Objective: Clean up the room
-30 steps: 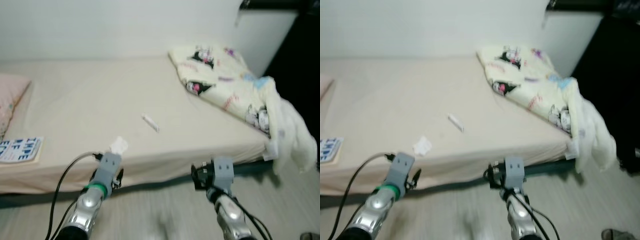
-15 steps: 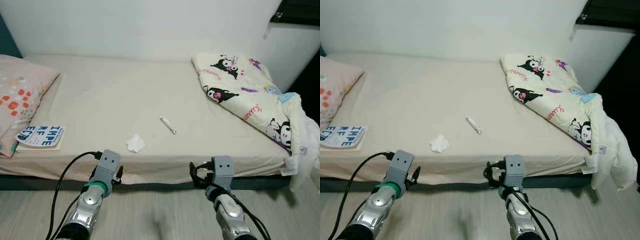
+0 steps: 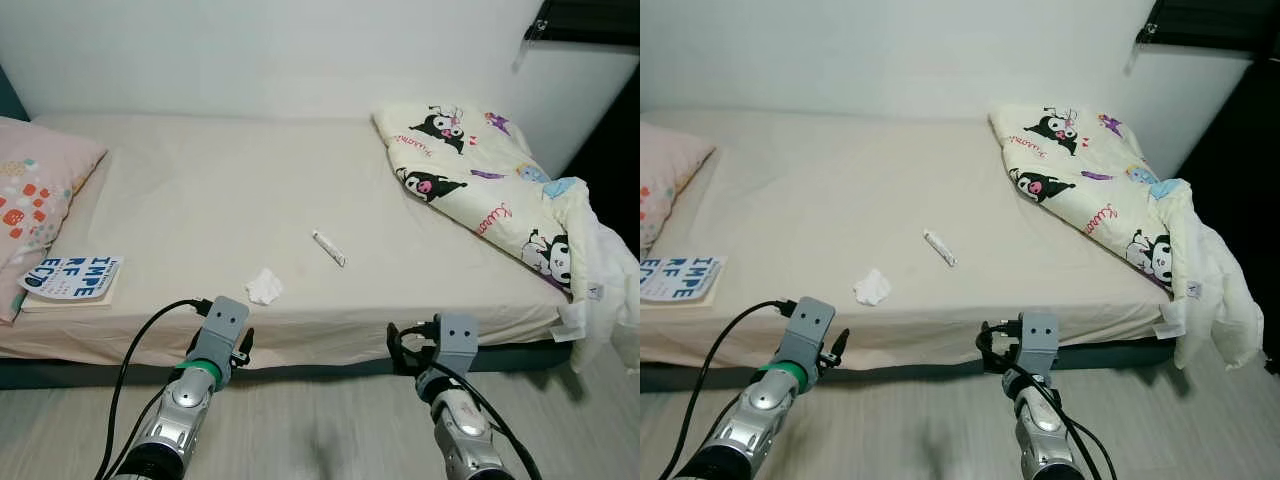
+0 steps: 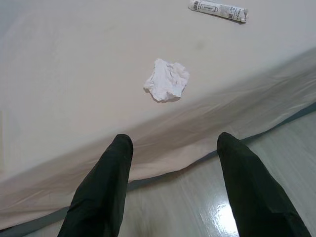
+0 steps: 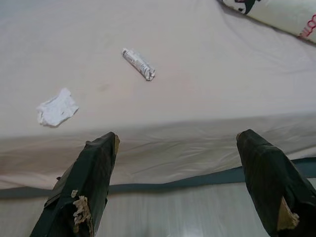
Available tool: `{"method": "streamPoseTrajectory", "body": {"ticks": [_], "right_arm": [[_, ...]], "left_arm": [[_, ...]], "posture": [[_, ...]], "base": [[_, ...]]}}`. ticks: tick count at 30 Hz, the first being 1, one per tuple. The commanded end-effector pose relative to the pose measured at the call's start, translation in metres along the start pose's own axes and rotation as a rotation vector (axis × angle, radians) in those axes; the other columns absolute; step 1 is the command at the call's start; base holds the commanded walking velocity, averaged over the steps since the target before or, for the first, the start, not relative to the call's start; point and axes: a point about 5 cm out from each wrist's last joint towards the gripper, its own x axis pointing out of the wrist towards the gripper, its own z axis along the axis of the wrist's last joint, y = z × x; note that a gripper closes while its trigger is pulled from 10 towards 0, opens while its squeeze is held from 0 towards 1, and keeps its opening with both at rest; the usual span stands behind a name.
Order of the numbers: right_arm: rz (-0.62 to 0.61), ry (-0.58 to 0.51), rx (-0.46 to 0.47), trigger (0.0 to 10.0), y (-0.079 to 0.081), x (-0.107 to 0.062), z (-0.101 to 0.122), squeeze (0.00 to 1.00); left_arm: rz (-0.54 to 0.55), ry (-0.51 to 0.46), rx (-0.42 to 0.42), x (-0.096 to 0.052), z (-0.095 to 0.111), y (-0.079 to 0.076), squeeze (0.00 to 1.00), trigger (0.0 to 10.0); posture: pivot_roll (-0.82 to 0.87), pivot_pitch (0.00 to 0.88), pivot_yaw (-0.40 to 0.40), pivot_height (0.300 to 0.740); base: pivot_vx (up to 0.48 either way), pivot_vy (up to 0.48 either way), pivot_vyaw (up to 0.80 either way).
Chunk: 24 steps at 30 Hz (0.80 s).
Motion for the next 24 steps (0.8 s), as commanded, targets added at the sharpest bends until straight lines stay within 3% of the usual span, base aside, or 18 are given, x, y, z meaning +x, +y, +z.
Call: {"method": "streamPoseTrajectory", "body": {"ticks": [1, 24], "right_arm": [[-0.003, 0.019, 0.014, 10.0, -0.0004, -0.0032, -0.0056, 0.0], [0.015, 0.014, 0.01, 10.0, 0.0007, -0.0025, -0.0046, 0.0]], "left_arm": [[-0.012, 0.007, -0.006, 0.0004, -0.0005, -0.0032, 0.0, 10.0], [0.004, -0.015, -0.038, 0.002, 0.0059, -0.0007, 0.0, 10.0]], "posture": [[0.05, 0.012, -0.009, 0.74], [0.06, 0.028, -0.019, 0.74]], "base": [[0.0, 0.0, 0.0], [0.0, 0.0, 0.0]]}}
